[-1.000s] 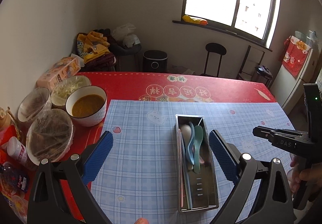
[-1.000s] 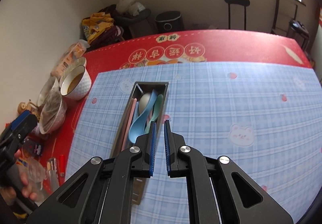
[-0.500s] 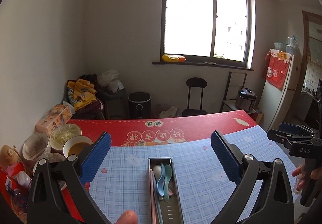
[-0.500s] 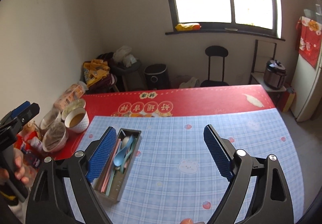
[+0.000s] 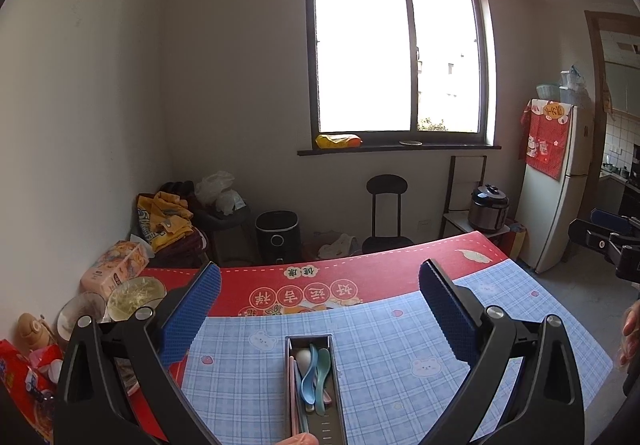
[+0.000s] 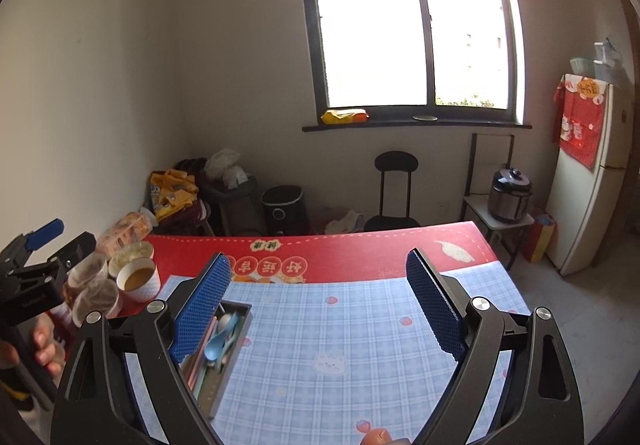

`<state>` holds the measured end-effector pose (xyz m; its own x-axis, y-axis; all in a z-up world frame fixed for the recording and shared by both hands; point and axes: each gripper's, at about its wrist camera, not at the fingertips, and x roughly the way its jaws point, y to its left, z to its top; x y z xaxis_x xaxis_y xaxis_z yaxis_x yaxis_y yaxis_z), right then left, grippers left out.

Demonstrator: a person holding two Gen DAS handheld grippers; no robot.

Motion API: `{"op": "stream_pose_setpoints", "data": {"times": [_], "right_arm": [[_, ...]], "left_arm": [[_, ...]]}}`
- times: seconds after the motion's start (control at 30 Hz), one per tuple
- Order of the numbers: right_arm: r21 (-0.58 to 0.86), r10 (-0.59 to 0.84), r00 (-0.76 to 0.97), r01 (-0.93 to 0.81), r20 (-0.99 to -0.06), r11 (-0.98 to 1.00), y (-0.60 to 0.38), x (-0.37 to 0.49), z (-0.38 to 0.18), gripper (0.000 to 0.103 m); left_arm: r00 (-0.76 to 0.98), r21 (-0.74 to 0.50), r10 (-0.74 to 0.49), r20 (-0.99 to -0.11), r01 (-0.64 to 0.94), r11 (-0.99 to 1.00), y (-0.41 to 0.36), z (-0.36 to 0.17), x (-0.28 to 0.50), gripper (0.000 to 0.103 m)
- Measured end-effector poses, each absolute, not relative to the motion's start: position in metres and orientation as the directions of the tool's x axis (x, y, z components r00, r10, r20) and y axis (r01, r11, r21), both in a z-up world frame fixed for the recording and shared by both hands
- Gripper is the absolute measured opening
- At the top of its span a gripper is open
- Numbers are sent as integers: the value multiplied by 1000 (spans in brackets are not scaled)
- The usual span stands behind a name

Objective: Organize utensils

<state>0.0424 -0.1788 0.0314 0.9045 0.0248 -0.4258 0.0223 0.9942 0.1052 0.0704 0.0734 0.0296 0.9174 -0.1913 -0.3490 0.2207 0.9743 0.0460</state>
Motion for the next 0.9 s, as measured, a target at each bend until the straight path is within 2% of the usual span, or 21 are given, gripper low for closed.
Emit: {"op": "stream_pose_setpoints", "data": {"times": [0.3, 0.9], "right_arm": [[105, 12, 917, 33, -398, 994, -178, 36, 39, 86], [86, -35, 918, 75, -394, 993, -174, 41, 37, 86]], "left_arm": [[912, 22, -219, -348, 242, 970, 68, 37, 67, 97], [914, 20, -193, -357, 214, 977, 66, 33, 78, 97]]}}
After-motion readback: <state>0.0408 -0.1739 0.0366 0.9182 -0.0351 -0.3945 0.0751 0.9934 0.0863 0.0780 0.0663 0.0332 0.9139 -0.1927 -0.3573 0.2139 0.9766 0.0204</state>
